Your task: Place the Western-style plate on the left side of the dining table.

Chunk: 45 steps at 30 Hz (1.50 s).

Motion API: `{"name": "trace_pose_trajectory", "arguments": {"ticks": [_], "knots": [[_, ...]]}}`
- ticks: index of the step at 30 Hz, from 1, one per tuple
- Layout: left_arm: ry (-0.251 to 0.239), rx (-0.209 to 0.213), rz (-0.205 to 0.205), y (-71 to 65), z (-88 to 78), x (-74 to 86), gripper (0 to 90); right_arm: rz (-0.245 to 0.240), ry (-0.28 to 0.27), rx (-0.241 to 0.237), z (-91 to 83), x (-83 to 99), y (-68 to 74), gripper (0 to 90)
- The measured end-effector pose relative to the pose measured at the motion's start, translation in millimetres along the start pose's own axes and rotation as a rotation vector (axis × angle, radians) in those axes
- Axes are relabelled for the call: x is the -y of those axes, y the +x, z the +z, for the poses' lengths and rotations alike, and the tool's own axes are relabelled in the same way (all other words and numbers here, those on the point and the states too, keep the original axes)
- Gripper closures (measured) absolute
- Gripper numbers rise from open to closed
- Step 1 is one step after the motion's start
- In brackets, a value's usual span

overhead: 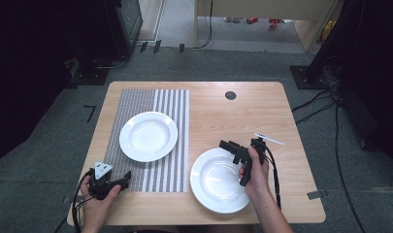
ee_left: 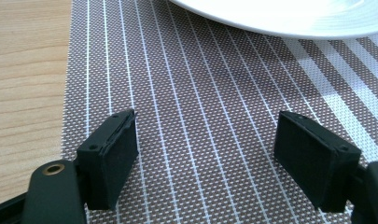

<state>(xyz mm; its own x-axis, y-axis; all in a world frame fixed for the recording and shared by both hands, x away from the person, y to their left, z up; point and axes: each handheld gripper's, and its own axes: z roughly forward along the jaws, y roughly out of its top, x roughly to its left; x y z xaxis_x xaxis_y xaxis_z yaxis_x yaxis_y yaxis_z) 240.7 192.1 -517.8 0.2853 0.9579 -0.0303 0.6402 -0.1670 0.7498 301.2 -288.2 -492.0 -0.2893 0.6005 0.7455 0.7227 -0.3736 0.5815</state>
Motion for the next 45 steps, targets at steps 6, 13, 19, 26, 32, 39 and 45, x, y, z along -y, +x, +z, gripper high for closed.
{"name": "trace_pose_trajectory", "arguments": {"ticks": [6, 13, 19, 26, 32, 39, 45], "knots": [[0.004, -0.009, 0.011, -1.3, 0.4, -0.2, 21.8, -0.002, -0.025, -0.024, -9.7, 0.3, -1.8, 38.5], [0.003, -0.006, 0.008, -0.8, 0.3, -0.1, 21.8, -0.027, -0.022, -0.017, -20.7, 2.0, -1.5, 38.0], [0.002, -0.004, 0.006, -0.5, 0.2, -0.1, 21.8, -0.038, -0.03, 0.002, -34.4, 2.9, -6.3, 37.8], [0.003, -0.006, 0.008, -0.8, 0.3, -0.1, 21.7, -0.049, -0.051, 0.045, -60.6, 4.3, -17.7, 37.2], [0.003, -0.006, 0.008, -0.8, 0.3, -0.1, 21.7, -0.062, -0.057, 0.089, -73.2, 5.5, -25.1, 37.0], [0.003, -0.006, 0.007, -0.8, 0.2, -0.1, 21.7, -0.121, -0.061, 0.191, -92.0, 9.4, -36.8, 35.8], [0.003, -0.005, 0.007, -0.7, 0.2, -0.1, 21.7, -0.163, -0.069, 0.281, -106.8, 11.6, -46.4, 34.6]]}}
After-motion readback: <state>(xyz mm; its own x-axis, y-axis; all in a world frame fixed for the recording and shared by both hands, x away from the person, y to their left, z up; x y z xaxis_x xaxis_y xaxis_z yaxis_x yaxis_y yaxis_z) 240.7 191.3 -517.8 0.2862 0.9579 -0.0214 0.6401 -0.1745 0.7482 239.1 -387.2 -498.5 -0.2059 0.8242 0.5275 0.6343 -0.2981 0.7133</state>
